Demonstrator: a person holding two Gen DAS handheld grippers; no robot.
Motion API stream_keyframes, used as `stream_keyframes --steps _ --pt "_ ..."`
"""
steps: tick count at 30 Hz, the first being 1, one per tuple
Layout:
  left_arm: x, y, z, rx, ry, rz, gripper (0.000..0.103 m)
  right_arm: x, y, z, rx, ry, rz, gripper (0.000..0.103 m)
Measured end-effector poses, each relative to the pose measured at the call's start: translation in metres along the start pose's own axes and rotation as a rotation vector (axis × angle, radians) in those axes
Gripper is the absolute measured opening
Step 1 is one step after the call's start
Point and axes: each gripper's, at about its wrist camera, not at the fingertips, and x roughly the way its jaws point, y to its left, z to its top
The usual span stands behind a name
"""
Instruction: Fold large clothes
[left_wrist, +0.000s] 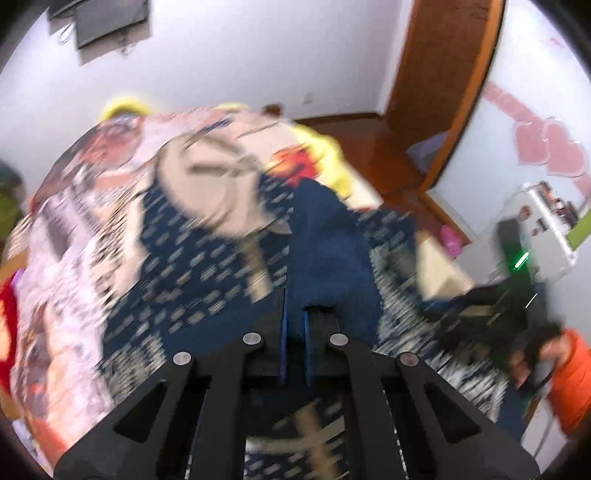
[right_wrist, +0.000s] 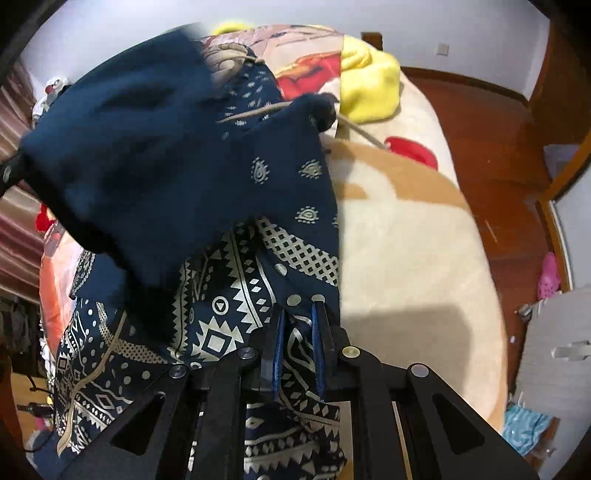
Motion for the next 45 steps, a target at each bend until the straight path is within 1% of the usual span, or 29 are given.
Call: stream_keyframes --steps 2,6,9,11,12,13,14,15,16,17,18,20,22,24,25,26,27,28,30,31,32,33,35,38,41,42,43,45 --pt "0.006 0.022 -0.017 -0.029 0.056 0.026 0.006 -0.001 -0.003 0.000 0.007 0.000 0.015 0.010" --pt "0.030 0.066 -0.060 -0.094 0.208 0.039 0.006 -0.004 -0.004 -0.001 0.012 0.002 0.004 0.010" --pt "0.031 0.081 -0.081 -0.114 0.259 0.036 0.007 -0.011 -0.001 0.000 0.013 -0.003 -0.017 0.010" --pt "0.022 0.087 -0.087 -0.128 0.253 0.016 0.009 -0.020 0.002 0.000 0.008 -0.027 -0.033 0.010" --pt "0.016 0.087 -0.088 -0.121 0.241 0.021 0.011 -0.026 0.004 0.001 -0.002 -0.046 -0.046 0.010" --pt "0.009 0.082 -0.086 -0.099 0.221 0.034 0.018 -0.030 0.005 0.001 -0.010 -0.058 -0.056 0.010" --pt "0.004 0.078 -0.083 -0.078 0.204 0.041 0.032 -0.036 0.009 0.003 -0.023 -0.078 -0.074 0.010" --pt "-0.002 0.071 -0.079 -0.051 0.173 0.041 0.041 -0.041 0.012 0.004 -0.038 -0.098 -0.092 0.010" --pt "-0.005 0.066 -0.075 -0.040 0.150 0.034 0.056 -0.044 0.015 0.006 -0.046 -0.107 -0.102 0.010" --pt "-0.008 0.060 -0.070 -0.033 0.127 0.021 0.062 -0.046 0.017 0.009 -0.052 -0.118 -0.114 0.010" --pt "-0.006 0.049 -0.063 -0.024 0.106 -0.005 0.062 -0.047 0.019 0.012 -0.054 -0.123 -0.118 0.010" --pt "0.005 0.033 -0.056 -0.014 0.113 -0.047 0.062 -0.046 0.023 0.018 -0.051 -0.126 -0.119 0.010" --pt "0.029 0.017 -0.049 -0.012 0.152 -0.080 0.062 -0.040 0.025 0.024 -0.045 -0.121 -0.109 0.010" --pt "0.054 0.008 -0.045 -0.013 0.195 -0.086 0.062 -0.028 0.026 0.028 -0.052 -0.086 -0.106 0.010" --pt "0.067 0.003 -0.045 -0.011 0.216 -0.075 0.061 -0.019 0.027 0.030 -0.059 -0.059 -0.123 0.010" --pt "0.075 0.001 -0.046 -0.007 0.226 -0.061 0.056 -0.008 0.026 0.030 -0.067 -0.028 -0.160 0.010" --pt "0.083 -0.001 -0.047 -0.004 0.229 -0.037 0.053 0.003 0.026 0.030 -0.081 -0.004 -0.191 0.010" --pt "0.085 0.000 -0.048 -0.006 0.222 -0.022 0.048 0.007 0.025 0.029 -0.091 -0.004 -0.198 0.010" --pt "0.085 0.004 -0.050 -0.021 0.196 -0.030 0.043 0.007 0.025 0.026 -0.122 -0.019 -0.199 0.010" --pt "0.082 0.006 -0.050 -0.025 0.182 -0.032 0.030 0.005 0.025 0.025 -0.142 -0.019 -0.208 0.010" --pt "0.078 0.010 -0.050 -0.029 0.169 -0.027 0.010 0.004 0.025 0.024 -0.154 -0.017 -0.218 0.010" --pt "0.074 0.014 -0.049 -0.034 0.161 -0.016 0.003 0.004 0.024 0.022 -0.162 -0.014 -0.233 0.010" --pt "0.064 0.026 -0.049 -0.053 0.132 0.012 0.001 0.007 0.019 0.017 -0.178 -0.006 -0.260 0.010" --pt "0.045 0.052 -0.050 -0.093 0.094 0.038 0.000 0.005 0.013 0.011 -0.172 -0.020 -0.252 0.010" --pt "0.023 0.081 -0.057 -0.140 0.063 0.071 0.000 0.004 0.012 0.009 -0.166 -0.024 -0.265 0.010" --pt "0.014 0.096 -0.060 -0.171 0.064 0.073 0.000 0.005 0.012 0.009 -0.170 -0.027 -0.269 0.010" --pt "0.014 0.103 -0.060 -0.187 0.069 0.061 0.000 0.005 0.013 0.008 -0.175 -0.030 -0.278 0.010" --pt "0.007 0.110 -0.063 -0.187 0.084 0.033 0.000 0.006 0.014 0.006 -0.184 -0.036 -0.303 0.014"
